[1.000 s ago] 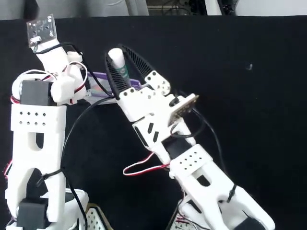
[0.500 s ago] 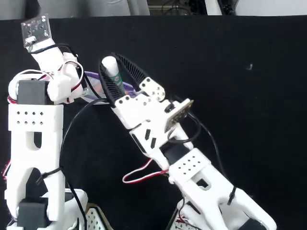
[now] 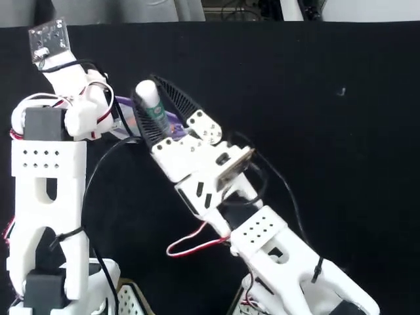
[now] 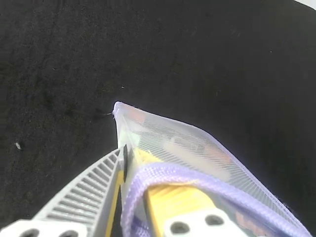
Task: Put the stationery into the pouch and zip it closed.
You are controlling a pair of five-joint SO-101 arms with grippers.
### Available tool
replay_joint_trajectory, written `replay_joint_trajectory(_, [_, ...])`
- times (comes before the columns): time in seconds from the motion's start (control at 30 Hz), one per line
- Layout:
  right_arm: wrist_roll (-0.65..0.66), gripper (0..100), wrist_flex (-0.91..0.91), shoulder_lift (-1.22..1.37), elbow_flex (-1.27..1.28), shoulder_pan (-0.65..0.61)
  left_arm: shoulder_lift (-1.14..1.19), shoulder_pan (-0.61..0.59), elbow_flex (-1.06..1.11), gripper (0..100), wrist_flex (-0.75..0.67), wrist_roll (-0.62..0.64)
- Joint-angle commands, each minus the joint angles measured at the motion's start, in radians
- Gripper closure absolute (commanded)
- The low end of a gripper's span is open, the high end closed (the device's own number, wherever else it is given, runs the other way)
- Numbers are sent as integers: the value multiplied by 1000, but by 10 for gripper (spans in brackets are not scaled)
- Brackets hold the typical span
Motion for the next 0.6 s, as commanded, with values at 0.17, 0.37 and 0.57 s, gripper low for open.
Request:
replay_joint_trajectory(0.17, [38, 948, 12, -114, 54, -61, 127, -42, -140, 971, -20, 9])
replay_joint_trajectory(0.37, [38, 948, 12, -101, 51, -58, 172, -76, -180, 971, -20, 11])
replay_joint_trajectory(0.57, [40, 949, 12, 8, -10, -37, 164, -64, -213, 971, 38, 11])
